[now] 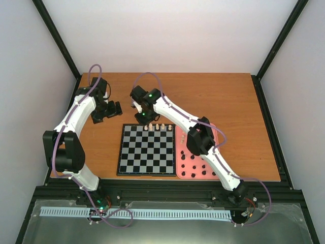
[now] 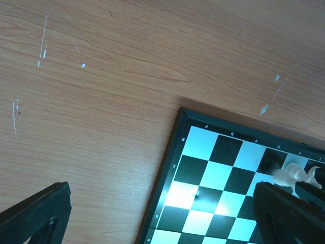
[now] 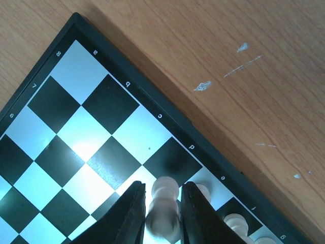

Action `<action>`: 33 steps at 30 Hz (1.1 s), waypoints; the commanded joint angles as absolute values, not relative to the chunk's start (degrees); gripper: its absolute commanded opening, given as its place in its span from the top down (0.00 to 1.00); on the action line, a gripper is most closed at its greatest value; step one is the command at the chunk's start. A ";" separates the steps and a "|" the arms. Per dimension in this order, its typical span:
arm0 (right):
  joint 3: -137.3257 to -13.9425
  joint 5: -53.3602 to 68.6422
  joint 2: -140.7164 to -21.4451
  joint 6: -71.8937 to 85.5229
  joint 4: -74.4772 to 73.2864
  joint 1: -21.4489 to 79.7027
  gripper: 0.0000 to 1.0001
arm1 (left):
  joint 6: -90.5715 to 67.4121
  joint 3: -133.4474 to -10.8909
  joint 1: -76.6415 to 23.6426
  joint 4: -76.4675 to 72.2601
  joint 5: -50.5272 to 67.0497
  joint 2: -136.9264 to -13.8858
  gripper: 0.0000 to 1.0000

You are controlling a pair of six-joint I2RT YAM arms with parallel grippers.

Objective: Set up the chess pieces on the board
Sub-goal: Place the chess piece on the chessboard, then adjust the chess piece on the chessboard.

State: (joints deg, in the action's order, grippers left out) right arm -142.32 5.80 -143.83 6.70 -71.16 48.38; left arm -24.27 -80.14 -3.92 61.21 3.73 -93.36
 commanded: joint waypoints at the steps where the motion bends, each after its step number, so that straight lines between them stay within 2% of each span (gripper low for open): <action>1: -142.16 3.72 -145.75 6.15 -71.81 49.22 0.79 | -25.29 -80.42 -4.12 60.12 5.04 -91.96 0.00; 11: -143.44 3.58 -146.32 6.34 -71.38 49.31 0.78 | -25.31 -80.22 -4.09 59.86 5.62 -91.97 0.00; 14: -143.35 3.44 -145.93 6.10 -71.33 49.33 0.71 | -25.31 -80.13 -4.06 59.79 5.67 -92.08 0.00; 16: -143.58 3.11 -145.54 5.99 -71.11 49.31 0.60 | -25.32 -80.07 -4.05 59.78 5.75 -92.04 0.00; 17: -143.91 2.87 -145.42 5.86 -70.94 49.31 0.59 | -25.31 -80.13 -4.07 59.77 5.78 -92.09 0.00; 26: -146.86 -3.24 -142.77 5.71 -67.78 49.22 0.59 | -25.05 -80.42 -4.07 59.86 5.87 -91.99 0.00; 29: -146.71 -6.49 -140.16 7.35 -65.77 48.46 0.54 | -24.22 -80.51 -4.13 59.80 5.84 -91.83 0.00; 33: -144.59 -3.01 -136.15 13.83 -63.71 43.05 0.53 | -21.22 -80.68 -4.62 59.41 6.02 -90.36 0.00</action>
